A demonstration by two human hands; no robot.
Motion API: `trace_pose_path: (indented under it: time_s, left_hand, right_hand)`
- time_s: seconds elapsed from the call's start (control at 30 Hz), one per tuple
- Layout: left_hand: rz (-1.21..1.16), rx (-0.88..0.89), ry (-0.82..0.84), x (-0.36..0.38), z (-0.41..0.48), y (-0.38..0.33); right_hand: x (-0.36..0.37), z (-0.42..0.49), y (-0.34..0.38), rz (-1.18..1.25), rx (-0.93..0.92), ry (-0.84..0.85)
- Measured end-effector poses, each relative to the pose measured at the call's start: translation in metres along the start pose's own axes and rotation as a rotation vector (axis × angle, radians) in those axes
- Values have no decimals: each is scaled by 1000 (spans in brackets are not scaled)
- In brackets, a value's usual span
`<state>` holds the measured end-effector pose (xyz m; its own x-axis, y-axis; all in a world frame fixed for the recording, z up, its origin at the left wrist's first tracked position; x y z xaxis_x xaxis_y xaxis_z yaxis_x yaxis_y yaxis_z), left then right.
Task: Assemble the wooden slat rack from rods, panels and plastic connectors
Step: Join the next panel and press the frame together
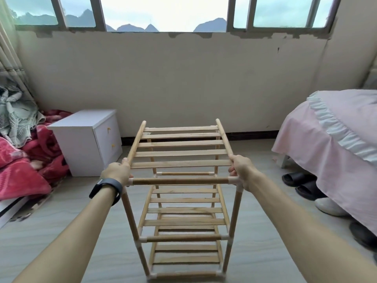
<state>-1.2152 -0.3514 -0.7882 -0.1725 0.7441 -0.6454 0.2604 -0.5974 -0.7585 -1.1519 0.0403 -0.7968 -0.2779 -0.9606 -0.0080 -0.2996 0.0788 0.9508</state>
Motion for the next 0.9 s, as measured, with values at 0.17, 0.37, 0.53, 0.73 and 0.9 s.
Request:
trace_pose_path:
  time_s: [0.17, 0.37, 0.53, 0.73, 0.9]
  left_hand:
    - [381, 467, -291, -2, -59, -62]
    - [526, 805, 137, 94, -147, -102]
    - [486, 872, 86, 95, -156, -88]
    - [425, 996, -4, 89, -165, -86]
    - [531, 1020, 9, 90, -170, -82]
  right_hand:
    - [44, -15, -12, 188, -40, -5]
    - [95, -39, -47, 260, 57, 273]
    - [86, -45, -37, 150, -111, 395]
    - [86, -44, -40, 151, -166, 464]
    - [86, -41, -49, 150, -164, 451]
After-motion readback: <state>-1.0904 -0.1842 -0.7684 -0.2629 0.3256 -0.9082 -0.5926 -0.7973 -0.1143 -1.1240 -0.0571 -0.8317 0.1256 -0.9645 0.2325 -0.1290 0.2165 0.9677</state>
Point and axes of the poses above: each hand's wrist, its own z-axis towards the middle knuckle, its own x-axis out of the palm, y = z × x, the point moved 8 cm from there along z, towards the middle knuckle, and after that the axes turned 7 degrees about y, right-handed, at the moved point
